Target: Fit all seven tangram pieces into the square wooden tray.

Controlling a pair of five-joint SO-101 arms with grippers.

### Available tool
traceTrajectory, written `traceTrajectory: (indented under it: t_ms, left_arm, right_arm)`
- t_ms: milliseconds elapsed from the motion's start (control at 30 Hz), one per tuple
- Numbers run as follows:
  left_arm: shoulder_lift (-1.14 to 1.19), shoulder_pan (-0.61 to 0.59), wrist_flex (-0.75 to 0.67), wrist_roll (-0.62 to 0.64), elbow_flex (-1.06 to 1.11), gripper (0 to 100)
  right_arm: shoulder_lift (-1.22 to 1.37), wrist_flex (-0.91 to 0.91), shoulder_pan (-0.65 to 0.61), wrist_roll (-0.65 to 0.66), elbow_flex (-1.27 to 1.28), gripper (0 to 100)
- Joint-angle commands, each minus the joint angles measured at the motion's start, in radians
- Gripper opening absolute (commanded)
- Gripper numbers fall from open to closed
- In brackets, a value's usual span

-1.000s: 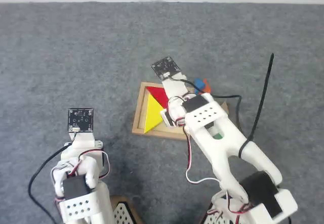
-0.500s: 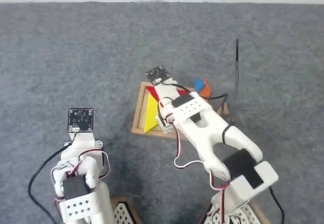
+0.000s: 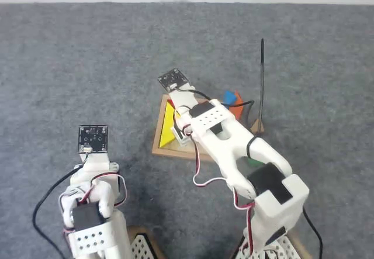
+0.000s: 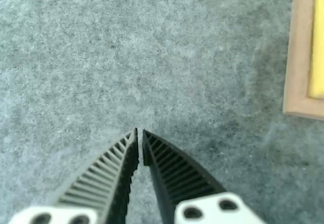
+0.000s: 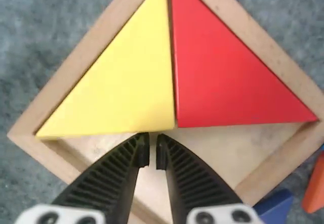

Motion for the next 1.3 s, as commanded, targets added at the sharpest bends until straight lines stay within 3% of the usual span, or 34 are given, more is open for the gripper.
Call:
traceTrajectory:
  t_ms: [0, 467, 767, 933, 1100, 1267]
  left_arm:
    - [-0.018, -0.003, 0.005, -0.009, -0.008, 2]
    - [-0.018, -0.003, 0.005, -0.009, -0.008, 2]
    - [-0.018, -0.003, 0.005, -0.009, -0.008, 2]
    - [-0.018, -0.003, 0.005, -0.009, -0.008, 2]
    - [-0.018, -0.003, 0.005, -0.009, -0.008, 2]
    - [-0.018, -0.003, 0.005, -0.009, -0.008, 2]
  right_arm:
    - [0.002, -0.013, -0.012, 0.009, -0.058, 4.5]
    - [-0.074, 0.162, -0.002, 0.017, 0.04, 4.1]
    - [-0.188, 0.22, 0.073, 0.161, 0.158, 4.1]
    - [-0.222, 0.232, 0.087, 0.173, 0.16, 4.1]
    - [-0.321, 0.232, 0.093, 0.164, 0.152, 4.5]
    - [-0.501, 0.249, 0.248, -0.012, 0.152, 4.6]
